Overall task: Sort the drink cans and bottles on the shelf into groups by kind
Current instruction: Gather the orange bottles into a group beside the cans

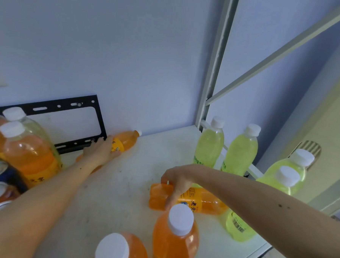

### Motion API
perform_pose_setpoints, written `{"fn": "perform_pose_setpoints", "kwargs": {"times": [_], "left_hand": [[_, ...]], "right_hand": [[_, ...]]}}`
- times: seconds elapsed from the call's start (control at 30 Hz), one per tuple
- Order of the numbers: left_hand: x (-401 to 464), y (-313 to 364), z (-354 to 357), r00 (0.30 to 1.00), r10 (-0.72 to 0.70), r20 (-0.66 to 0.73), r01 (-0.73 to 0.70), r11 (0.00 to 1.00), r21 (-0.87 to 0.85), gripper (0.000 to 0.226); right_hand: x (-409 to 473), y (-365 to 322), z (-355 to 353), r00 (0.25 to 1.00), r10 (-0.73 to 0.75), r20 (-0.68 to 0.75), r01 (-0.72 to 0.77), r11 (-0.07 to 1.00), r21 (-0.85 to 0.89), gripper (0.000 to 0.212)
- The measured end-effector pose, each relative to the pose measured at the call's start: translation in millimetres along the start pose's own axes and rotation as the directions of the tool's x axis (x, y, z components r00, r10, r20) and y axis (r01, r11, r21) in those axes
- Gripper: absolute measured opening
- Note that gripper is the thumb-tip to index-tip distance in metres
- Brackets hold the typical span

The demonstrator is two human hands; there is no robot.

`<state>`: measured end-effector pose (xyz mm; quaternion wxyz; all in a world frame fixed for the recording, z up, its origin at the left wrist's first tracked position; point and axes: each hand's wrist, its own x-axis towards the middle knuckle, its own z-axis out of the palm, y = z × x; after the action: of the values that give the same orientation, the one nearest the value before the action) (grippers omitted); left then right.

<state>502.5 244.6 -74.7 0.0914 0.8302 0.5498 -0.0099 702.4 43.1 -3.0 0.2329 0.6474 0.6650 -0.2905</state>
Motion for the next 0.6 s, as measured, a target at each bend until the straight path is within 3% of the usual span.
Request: {"fn": "perform_pose_setpoints", "kwargs": {"times": [0.1, 0.2, 0.3, 0.37, 0.5, 0.6], "left_hand": [[-6.4, 2.8, 3.2, 0.998, -0.016, -0.056, 0.013, 0.998, -0.055, 0.064], [-13.9, 6.6, 0.3, 0.986, -0.037, -0.16, -0.012, 0.955, -0.298, 0.059], [-25.5, 11.4, -7.9, 0.962, -0.1, -0.255, -0.087, 0.773, -0.629, 0.061], [-35.8, 10.7, -14.0, 0.961, -0.126, -0.244, -0.1, 0.667, -0.738, 0.072], [-56.4, 1.2, -14.7, 0.967, -0.12, -0.225, -0.114, 0.589, -0.8, 0.078], [-66.8, -2.1, -11.9, 0.96, -0.126, -0.25, -0.119, 0.624, -0.772, 0.083]], "right_hand": [[1.7, -0.3, 0.0, 0.999, 0.005, -0.036, -0.004, 1.0, 0.027, 0.083], [2.7, -2.4, -1.8, 0.997, 0.001, -0.074, 0.002, 0.999, 0.043, 0.086], [7.2, -8.2, -3.2, 0.995, -0.001, -0.097, 0.003, 1.0, 0.024, 0.086], [11.9, -14.0, -3.3, 0.994, -0.003, -0.111, 0.004, 1.0, 0.004, 0.085], [14.9, -26.3, -4.4, 0.987, -0.018, -0.161, 0.018, 1.0, -0.002, 0.08], [14.6, -27.5, -4.2, 0.989, -0.005, -0.15, 0.001, 0.999, -0.033, 0.078]]}}
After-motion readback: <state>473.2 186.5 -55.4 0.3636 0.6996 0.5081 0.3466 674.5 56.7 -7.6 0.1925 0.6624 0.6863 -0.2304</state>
